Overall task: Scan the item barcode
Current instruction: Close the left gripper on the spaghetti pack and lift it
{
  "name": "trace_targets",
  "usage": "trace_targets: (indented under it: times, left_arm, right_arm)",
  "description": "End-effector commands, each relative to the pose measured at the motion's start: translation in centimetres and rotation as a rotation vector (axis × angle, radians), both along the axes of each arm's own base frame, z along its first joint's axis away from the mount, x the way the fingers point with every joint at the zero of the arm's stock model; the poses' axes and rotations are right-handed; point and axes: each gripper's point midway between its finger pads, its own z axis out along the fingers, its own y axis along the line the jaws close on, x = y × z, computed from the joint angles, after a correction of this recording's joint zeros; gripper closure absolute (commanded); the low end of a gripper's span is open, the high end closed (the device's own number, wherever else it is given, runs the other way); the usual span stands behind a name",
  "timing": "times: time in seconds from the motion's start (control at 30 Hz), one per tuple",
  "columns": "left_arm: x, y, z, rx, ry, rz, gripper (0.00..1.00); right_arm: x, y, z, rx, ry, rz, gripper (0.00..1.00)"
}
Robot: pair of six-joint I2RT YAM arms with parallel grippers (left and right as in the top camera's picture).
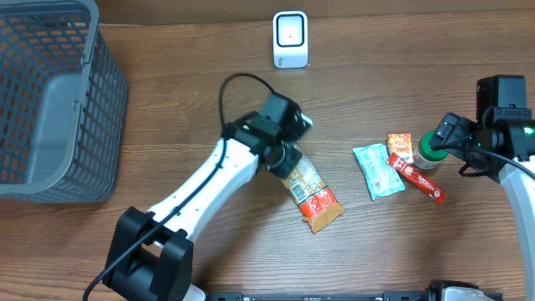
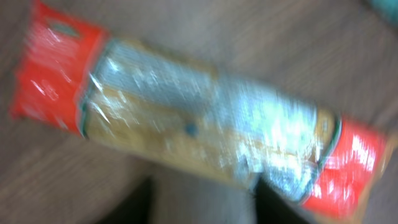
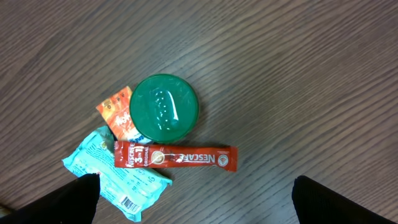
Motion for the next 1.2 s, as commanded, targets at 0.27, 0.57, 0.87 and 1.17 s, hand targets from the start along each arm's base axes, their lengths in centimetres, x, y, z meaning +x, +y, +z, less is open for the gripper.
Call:
trace_targets:
  times: [0.27,0.57,0.87,1.17]
  left_arm:
    - [-6.2,-1.2,-3.4,0.14,0.129,-0.313,0.96]
    - [-10.0,-1.2,-8.8,0.252,0.299,-0.426,0.96]
    - [-11.3,-3.2,-11.6,0.187,0.375,-0.444,0.92]
    - [-7.2,-7.1,-8.3,0.111,0.247,-0.454,0.92]
  right_arm:
    - [0.2,-0.3,0.7,-0.001,-0.027,-0.012,0.0]
    - [0.2,-0.3,0.7,-0.001,-0.027,-0.012,0.0]
    - [0.2,-0.3,0.7,-0.001,-0.027,-0.012,0.0]
    - [0.2,-0.3,0.7,-0.001,-0.027,-0.012,0.0]
